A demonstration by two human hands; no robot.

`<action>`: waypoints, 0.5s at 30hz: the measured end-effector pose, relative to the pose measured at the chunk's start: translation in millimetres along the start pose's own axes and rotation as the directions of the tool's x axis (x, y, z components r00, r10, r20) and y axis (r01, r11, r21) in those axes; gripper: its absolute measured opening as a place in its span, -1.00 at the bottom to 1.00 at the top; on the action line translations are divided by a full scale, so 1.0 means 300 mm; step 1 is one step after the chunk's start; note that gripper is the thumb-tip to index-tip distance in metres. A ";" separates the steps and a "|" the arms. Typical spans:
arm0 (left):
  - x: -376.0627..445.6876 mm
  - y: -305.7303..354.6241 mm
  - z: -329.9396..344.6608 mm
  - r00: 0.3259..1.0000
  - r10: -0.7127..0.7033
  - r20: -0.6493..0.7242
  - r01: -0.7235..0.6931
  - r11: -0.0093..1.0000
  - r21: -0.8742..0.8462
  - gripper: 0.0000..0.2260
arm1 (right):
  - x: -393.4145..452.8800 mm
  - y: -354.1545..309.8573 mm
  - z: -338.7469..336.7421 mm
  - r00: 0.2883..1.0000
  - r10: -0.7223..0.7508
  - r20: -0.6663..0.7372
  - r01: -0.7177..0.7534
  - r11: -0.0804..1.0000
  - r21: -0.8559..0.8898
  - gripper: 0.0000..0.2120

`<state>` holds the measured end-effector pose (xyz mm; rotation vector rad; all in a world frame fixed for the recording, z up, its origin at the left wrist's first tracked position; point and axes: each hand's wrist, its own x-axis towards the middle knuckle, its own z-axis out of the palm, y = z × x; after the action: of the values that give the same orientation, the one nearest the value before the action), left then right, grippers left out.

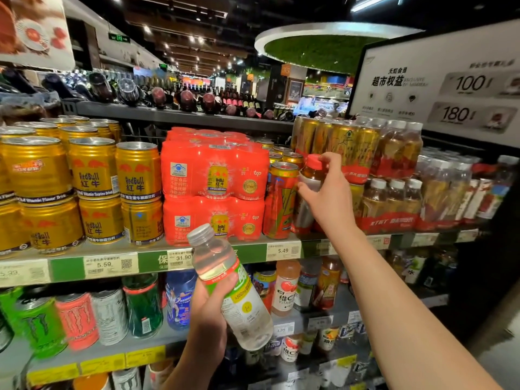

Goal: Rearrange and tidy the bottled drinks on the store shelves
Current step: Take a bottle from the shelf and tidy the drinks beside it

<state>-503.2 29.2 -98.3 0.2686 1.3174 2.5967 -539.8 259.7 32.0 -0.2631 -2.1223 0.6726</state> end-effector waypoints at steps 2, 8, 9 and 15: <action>0.003 -0.006 -0.003 1.000 0.005 0.003 -0.005 1.000 0.013 -0.53 | -0.012 -0.002 0.002 0.997 0.074 -0.003 -0.072 0.984 0.162 -0.27; 0.010 -0.049 0.015 0.999 0.027 0.019 -0.028 0.998 0.061 -0.56 | -0.120 0.037 -0.013 0.983 0.147 0.111 -0.165 0.969 0.182 -0.42; 0.008 -0.058 0.022 0.999 0.033 0.030 -0.035 0.997 0.076 -0.56 | -0.145 0.045 -0.016 0.979 0.156 0.127 -0.181 0.961 0.209 -0.46; 0.004 -0.126 0.055 0.995 0.071 0.075 -0.082 0.984 0.157 -0.48 | -0.238 0.081 -0.114 0.937 0.334 -0.102 -0.254 0.852 0.457 -0.45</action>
<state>-495.9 63.8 -119.1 0.4405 1.5216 2.5208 -471.1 262.7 -14.1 -0.3883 -1.7154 1.2404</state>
